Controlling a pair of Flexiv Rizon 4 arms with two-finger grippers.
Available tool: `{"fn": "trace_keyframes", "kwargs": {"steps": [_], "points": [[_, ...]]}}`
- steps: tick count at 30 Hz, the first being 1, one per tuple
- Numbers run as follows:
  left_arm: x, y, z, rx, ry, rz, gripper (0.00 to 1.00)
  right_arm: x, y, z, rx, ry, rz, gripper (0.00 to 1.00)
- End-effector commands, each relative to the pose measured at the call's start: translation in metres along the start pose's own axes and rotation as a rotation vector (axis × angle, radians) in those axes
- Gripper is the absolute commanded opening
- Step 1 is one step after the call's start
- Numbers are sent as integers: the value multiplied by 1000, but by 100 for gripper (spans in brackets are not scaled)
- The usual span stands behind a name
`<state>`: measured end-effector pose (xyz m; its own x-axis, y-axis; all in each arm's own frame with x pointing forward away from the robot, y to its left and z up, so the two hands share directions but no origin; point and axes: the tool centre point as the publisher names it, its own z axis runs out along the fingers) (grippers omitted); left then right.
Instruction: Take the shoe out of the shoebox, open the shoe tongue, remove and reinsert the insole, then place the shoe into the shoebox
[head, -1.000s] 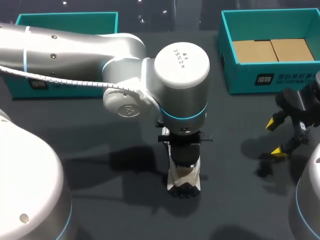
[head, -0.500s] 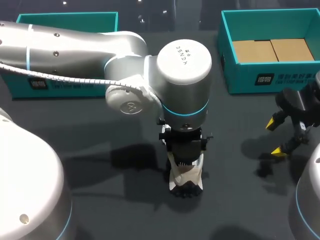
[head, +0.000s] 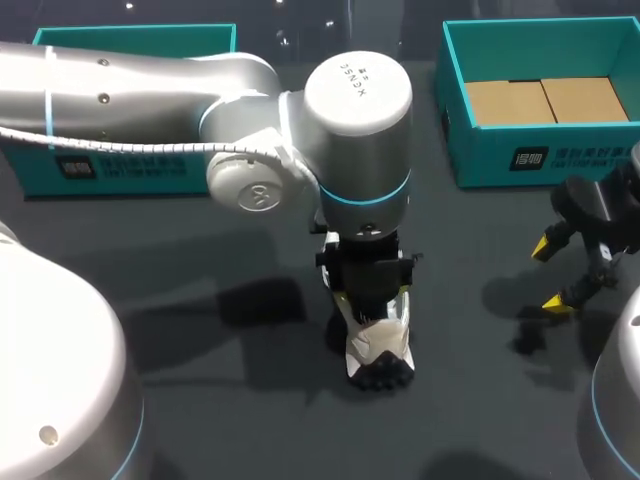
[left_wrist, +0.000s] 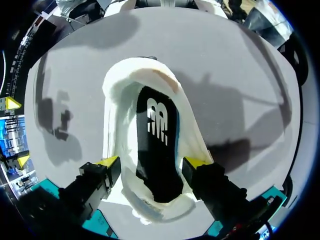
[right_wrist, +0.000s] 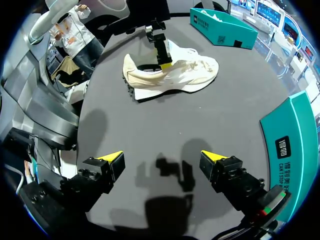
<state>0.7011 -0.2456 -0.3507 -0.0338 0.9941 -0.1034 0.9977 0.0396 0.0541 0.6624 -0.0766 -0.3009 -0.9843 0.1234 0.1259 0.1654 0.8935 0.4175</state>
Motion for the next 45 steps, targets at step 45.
{"fn": "trace_keyframes", "kwargs": {"steps": [45], "points": [[9,15,-8,61,17,-222,79,1,0,0,3,-2,1,100]]}}
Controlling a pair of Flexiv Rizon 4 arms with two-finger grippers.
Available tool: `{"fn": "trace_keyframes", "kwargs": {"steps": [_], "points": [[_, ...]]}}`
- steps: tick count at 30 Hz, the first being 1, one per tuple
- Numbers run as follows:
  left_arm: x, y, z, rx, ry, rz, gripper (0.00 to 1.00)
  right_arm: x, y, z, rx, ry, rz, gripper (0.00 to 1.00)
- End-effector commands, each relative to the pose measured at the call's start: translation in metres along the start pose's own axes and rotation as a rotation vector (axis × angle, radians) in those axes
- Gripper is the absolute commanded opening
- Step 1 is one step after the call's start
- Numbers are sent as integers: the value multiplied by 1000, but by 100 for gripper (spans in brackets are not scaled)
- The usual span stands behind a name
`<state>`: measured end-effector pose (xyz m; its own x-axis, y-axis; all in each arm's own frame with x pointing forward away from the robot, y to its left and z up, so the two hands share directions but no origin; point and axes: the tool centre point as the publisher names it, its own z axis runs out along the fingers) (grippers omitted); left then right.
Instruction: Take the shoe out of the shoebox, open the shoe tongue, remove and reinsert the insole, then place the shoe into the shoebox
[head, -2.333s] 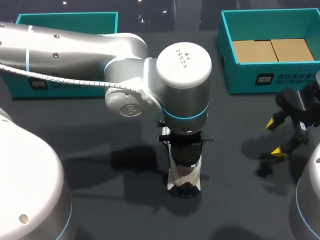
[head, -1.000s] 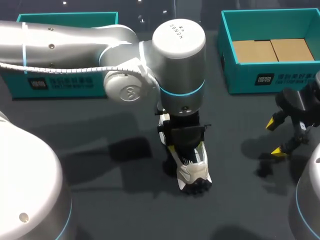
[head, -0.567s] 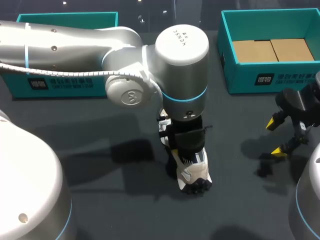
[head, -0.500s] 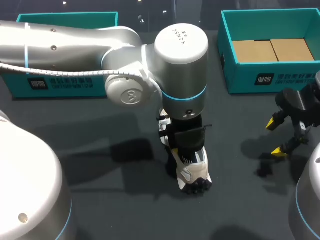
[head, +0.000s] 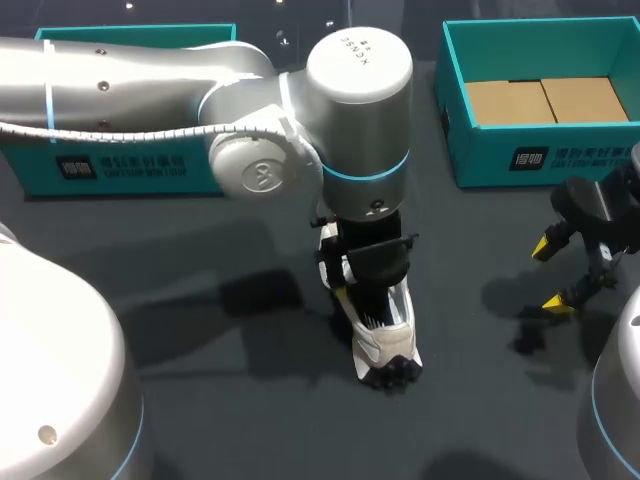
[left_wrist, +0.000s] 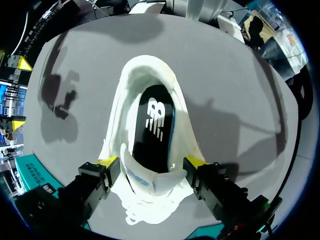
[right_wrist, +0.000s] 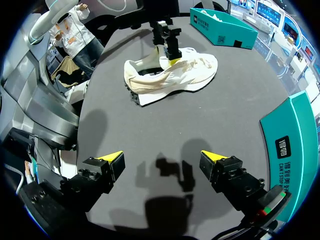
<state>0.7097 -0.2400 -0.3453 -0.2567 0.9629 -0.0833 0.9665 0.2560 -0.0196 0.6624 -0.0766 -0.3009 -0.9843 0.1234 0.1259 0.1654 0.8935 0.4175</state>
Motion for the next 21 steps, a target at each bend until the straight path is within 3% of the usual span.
{"fn": "trace_keyframes", "kwargs": {"steps": [1,8,15,17,21], "points": [[3,9,-4,14,-11,4,77,1,0,0,3,-2,1,100],[8,27,-13,21,-26,-7,75,1,0,0,3,-2,1,100],[15,45,-28,22,-43,-23,64,1,0,0,3,-2,1,100],[17,49,-34,15,-48,-24,55,1,0,0,3,-2,1,100],[18,56,-47,9,-72,-24,49,1,0,0,3,-2,1,100]]}}
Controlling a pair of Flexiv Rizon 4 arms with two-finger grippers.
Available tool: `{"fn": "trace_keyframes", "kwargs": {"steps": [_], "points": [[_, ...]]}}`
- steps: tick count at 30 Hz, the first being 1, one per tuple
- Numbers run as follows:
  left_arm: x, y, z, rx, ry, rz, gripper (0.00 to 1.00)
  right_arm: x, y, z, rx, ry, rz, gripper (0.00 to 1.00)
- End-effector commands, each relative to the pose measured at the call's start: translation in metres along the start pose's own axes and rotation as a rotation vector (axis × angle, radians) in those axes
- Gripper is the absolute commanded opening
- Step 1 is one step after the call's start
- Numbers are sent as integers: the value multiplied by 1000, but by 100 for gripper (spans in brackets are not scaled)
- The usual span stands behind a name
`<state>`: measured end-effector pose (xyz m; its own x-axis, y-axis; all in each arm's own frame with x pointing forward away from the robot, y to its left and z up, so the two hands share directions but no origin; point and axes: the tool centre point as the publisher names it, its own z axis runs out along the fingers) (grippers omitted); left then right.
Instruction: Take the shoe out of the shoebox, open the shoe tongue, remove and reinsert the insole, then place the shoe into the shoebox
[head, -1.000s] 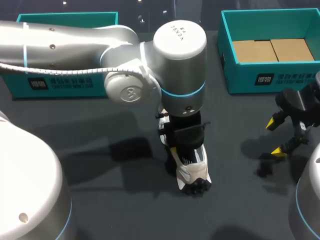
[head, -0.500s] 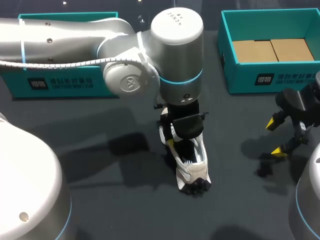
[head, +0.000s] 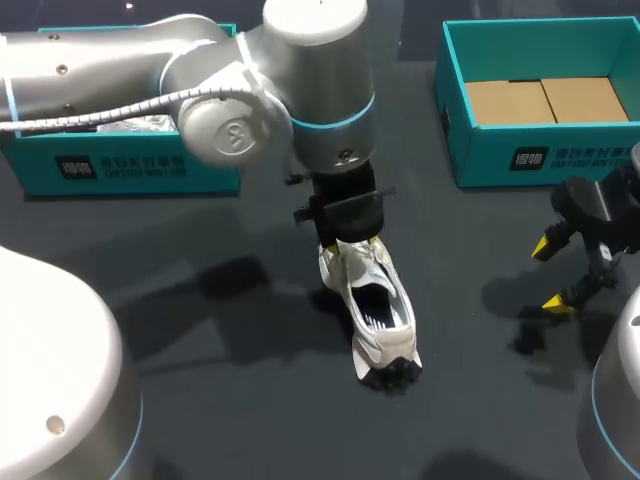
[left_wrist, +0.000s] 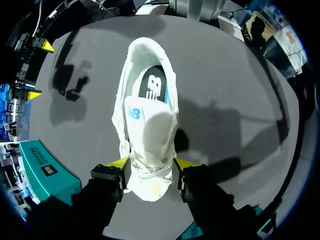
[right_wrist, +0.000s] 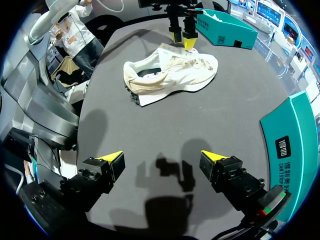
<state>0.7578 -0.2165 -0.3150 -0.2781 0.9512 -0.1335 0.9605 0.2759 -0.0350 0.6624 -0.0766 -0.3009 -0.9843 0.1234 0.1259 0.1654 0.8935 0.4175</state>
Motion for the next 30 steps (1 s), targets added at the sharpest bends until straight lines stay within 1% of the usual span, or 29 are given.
{"fn": "trace_keyframes", "kwargs": {"steps": [1,3,5,8,14,16,17,18,22,24,25,28,30], "points": [[9,6,-20,-1,-33,-2,45,1,0,0,3,-2,1,100],[8,7,-25,12,-53,-1,42,1,0,0,3,-2,1,100],[5,4,-29,22,-66,8,38,1,0,0,3,-2,1,100],[1,-5,-27,43,-72,25,38,1,0,0,3,-2,1,100],[-8,-26,-10,97,-90,57,35,1,0,0,3,-2,1,100],[-10,-33,-1,112,-88,64,29,1,0,0,3,-2,1,100],[-12,-35,4,121,-88,71,28,1,0,0,3,-2,1,100],[-13,-39,10,139,-91,79,28,1,0,0,3,-2,1,100],[-15,-47,26,156,-87,79,28,1,0,0,3,-2,1,100],[-15,-52,33,183,-83,83,28,1,0,0,3,-2,1,100],[-15,-55,37,177,-78,82,28,1,0,0,3,-2,1,100],[-13,-62,41,185,-75,86,27,1,0,0,3,-2,1,100],[-11,-64,36,180,-79,91,27,1,0,0,3,-2,1,100]]}}
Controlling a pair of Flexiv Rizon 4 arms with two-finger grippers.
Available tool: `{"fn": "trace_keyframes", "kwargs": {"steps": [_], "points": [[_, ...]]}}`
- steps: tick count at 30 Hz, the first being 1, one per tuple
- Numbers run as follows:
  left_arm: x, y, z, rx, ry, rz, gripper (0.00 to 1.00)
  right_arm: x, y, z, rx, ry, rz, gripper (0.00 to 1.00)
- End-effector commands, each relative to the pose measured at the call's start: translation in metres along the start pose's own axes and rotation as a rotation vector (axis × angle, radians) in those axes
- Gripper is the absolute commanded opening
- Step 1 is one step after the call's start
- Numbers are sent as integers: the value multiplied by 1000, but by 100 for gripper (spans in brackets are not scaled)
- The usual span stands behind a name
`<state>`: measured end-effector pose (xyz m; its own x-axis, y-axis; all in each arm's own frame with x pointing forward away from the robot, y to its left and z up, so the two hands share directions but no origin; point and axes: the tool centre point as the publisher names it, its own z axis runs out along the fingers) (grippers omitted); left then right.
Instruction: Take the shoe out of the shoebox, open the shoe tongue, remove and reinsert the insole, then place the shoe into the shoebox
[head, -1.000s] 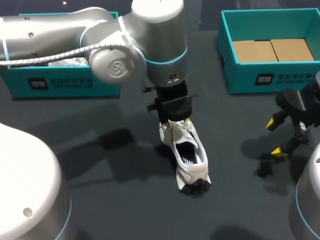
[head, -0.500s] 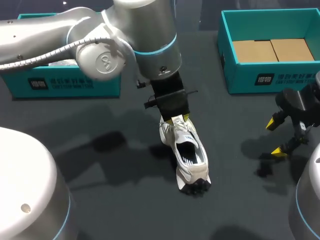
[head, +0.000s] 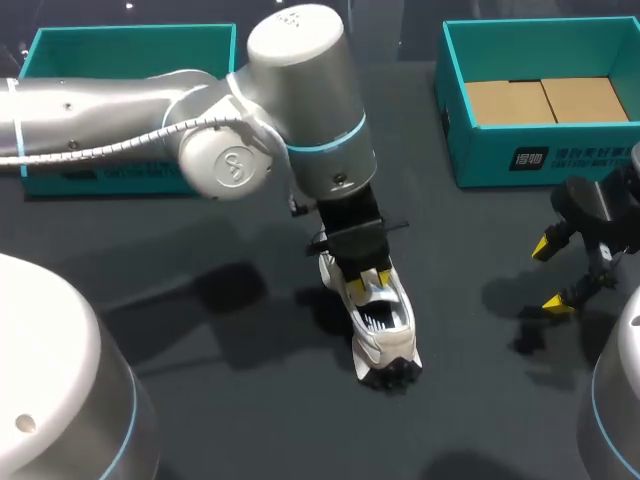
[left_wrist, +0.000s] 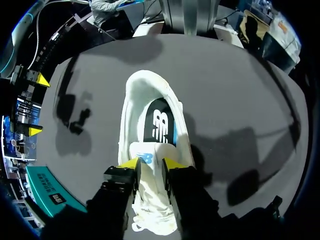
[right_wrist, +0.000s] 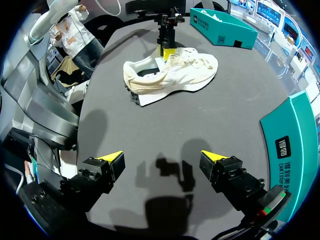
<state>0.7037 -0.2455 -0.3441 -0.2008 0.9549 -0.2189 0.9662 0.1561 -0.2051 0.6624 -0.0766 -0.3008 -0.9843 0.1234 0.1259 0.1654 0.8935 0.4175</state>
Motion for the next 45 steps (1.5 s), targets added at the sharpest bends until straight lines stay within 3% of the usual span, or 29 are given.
{"fn": "trace_keyframes", "kwargs": {"steps": [1,8,15,22,23,24,25,26,29,30,39,45], "points": [[-2,-6,0,-16,-5,7,27,1,0,0,3,-2,1,100],[-4,-7,-14,-50,-22,7,27,1,0,0,3,-2,1,100],[-6,-9,6,-43,12,-20,28,1,0,0,3,-2,1,100],[-4,-18,-27,-108,10,-131,40,1,0,0,3,-2,1,100],[-3,-20,-34,-96,2,-186,49,1,0,0,3,-2,1,100],[-2,-23,-38,-94,0,-233,80,1,0,0,3,-2,1,100],[-2,-26,-41,-83,-9,-277,96,1,0,0,3,-2,1,100],[-1,-29,-44,-61,-8,-306,100,1,0,0,3,-2,1,100],[0,-43,-51,-90,22,-348,100,1,0,0,3,-2,1,100],[2,-49,-56,-154,45,-322,100,1,0,0,3,-2,1,100],[2,-49,-56,-154,45,-322,100,1,0,0,3,-2,1,100],[4,-63,-44,-125,-20,-613,100,1,0,0,3,-2,1,100]]}}
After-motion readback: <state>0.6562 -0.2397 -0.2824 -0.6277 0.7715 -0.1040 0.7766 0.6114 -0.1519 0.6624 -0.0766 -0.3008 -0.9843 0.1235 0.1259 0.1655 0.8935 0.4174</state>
